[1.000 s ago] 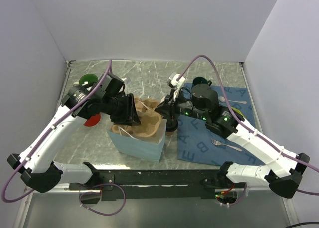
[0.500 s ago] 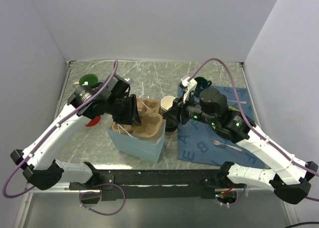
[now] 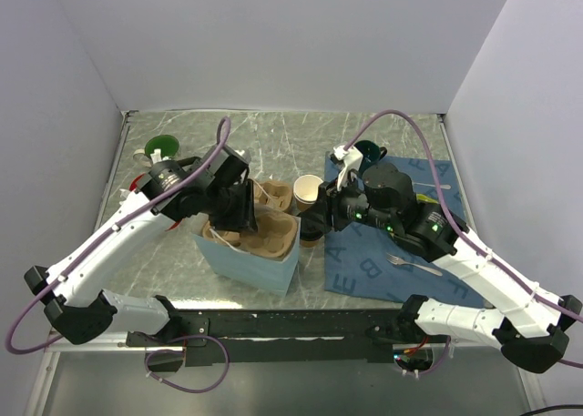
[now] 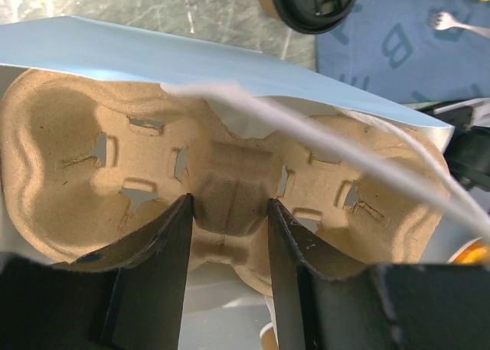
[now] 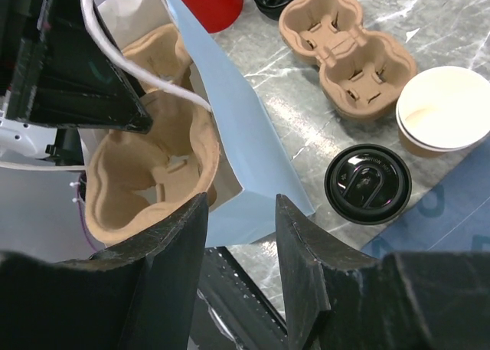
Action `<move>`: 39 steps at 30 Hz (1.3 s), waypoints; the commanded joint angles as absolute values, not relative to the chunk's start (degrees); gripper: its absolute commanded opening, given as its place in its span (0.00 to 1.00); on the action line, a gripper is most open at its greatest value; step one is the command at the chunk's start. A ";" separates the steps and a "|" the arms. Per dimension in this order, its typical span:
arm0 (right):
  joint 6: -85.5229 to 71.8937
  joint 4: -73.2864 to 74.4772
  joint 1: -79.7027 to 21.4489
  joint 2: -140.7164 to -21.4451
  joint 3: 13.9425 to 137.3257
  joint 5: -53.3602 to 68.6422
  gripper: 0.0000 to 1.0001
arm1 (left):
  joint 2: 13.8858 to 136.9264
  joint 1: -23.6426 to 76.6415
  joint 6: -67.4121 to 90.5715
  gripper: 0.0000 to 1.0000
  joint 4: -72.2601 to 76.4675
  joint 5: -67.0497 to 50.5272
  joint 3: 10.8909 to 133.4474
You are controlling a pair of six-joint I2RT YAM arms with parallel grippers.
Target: Pack the takeout coffee
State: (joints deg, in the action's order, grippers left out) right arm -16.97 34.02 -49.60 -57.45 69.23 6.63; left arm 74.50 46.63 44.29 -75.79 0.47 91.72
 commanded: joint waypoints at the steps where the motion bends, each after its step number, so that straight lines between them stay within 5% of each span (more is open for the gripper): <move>1: -18.37 32.96 -49.31 -55.46 68.64 5.19 0.48 | 74.44 47.90 43.59 0.28 -75.15 3.69 90.27; 33: -17.05 33.13 -49.31 -52.82 66.18 4.92 0.49 | 82.09 55.19 50.01 0.28 -78.22 17.22 89.65; 36: -16.88 32.87 -49.31 -52.56 65.92 5.01 0.50 | 82.35 55.55 50.45 0.33 -78.49 16.70 90.52; 39: -16.35 33.22 -49.31 -52.65 66.44 5.19 0.52 | 81.57 55.55 51.15 0.50 -78.49 14.86 92.28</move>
